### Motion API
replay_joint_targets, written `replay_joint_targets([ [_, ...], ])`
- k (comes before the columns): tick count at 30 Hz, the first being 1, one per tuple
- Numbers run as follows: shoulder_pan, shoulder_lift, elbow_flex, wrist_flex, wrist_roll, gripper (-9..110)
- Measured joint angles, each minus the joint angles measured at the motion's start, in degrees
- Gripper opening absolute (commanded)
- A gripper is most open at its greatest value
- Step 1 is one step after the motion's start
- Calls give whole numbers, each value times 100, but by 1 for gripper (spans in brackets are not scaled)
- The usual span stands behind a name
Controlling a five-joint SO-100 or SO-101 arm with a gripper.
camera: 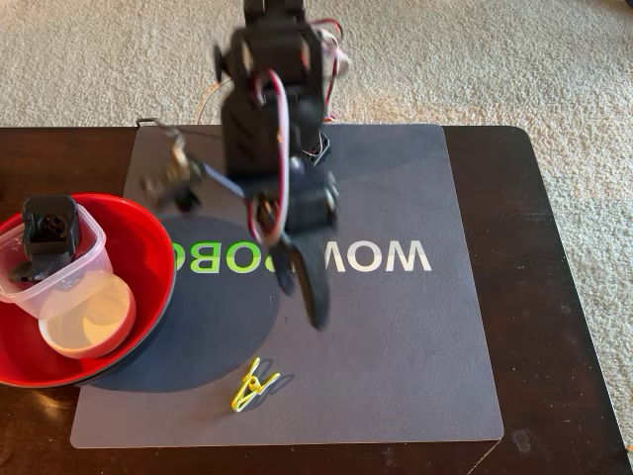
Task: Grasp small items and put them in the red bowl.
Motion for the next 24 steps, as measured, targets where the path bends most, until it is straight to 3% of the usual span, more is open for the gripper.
replay_joint_targets([
  [7,114,-1143,-9,747,237,23],
  [14,1063,-2083,-519,905,1881,23],
  [24,1433,-3656,-1916,905,3551,24],
])
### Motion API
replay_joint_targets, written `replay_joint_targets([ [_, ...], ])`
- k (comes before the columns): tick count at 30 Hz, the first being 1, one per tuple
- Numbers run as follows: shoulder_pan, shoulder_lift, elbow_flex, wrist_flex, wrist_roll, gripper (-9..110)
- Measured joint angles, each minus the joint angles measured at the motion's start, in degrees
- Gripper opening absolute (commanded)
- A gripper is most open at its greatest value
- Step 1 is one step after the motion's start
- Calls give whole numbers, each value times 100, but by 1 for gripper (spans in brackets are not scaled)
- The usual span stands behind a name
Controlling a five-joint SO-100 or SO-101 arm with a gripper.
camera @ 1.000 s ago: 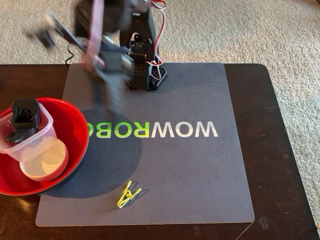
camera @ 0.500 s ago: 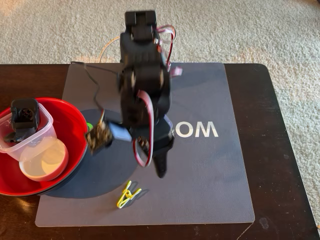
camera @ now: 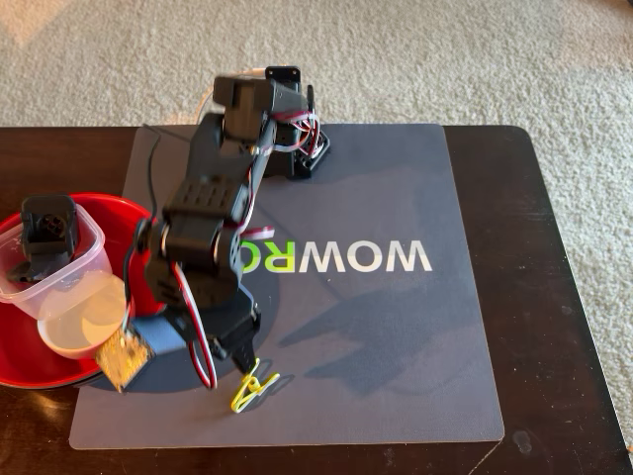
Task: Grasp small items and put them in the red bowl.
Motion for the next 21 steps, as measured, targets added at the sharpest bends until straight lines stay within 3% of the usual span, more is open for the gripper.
replay_joint_targets([
  [9,0,-1477,-1934,0,650,24],
  [21,0,-2101,-2329,0,712,15],
])
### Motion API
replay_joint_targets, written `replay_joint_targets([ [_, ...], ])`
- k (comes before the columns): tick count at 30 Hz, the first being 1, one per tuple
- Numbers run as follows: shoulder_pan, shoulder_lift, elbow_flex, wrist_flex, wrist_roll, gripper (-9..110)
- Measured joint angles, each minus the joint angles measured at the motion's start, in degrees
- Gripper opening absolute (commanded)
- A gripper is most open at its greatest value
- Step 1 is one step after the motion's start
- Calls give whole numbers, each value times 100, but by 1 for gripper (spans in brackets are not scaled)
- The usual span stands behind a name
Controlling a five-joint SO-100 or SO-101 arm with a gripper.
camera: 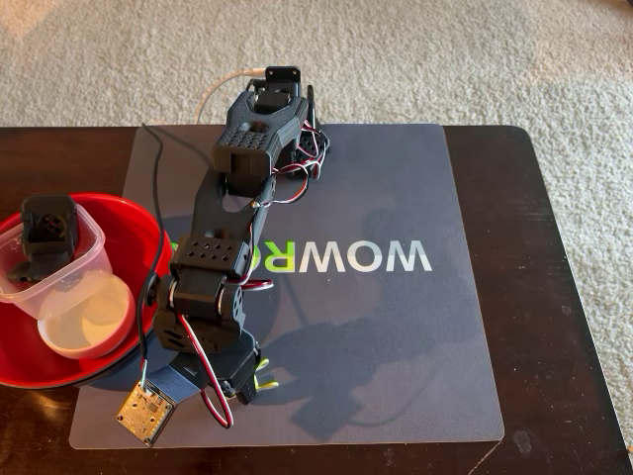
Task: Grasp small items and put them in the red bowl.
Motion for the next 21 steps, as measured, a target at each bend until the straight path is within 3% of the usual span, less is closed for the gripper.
replay_joint_targets([
  [7,-26,-272,-369,0,-62,0],
  [16,123,-501,-747,0,-457,0],
  [21,237,-439,-615,26,-703,22],
])
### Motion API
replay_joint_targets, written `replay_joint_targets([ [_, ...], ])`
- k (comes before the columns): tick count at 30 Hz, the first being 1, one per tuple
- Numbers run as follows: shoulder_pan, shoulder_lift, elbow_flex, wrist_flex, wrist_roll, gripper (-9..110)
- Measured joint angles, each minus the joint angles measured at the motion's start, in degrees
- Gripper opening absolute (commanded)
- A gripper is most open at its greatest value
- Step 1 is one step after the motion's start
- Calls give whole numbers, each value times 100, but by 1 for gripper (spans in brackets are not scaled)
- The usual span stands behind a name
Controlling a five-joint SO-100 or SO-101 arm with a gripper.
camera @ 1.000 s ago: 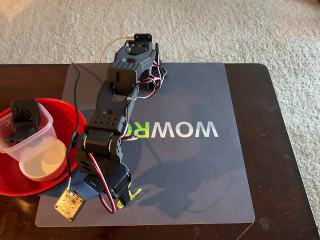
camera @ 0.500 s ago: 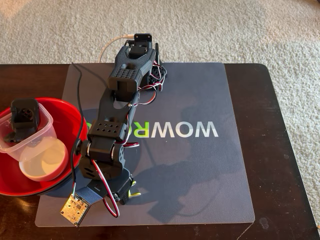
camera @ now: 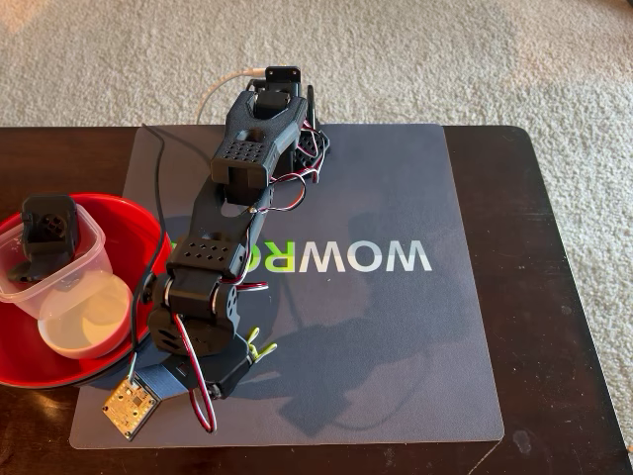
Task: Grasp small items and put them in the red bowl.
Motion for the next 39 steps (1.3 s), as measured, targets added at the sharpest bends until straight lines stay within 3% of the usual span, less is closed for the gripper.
replay_joint_targets([
  [2,88,18,18,18,0,26],
  [18,202,835,1424,18,-404,23],
  [27,-79,2514,2918,70,-132,23],
  [39,-237,1503,2725,62,-211,19],
])
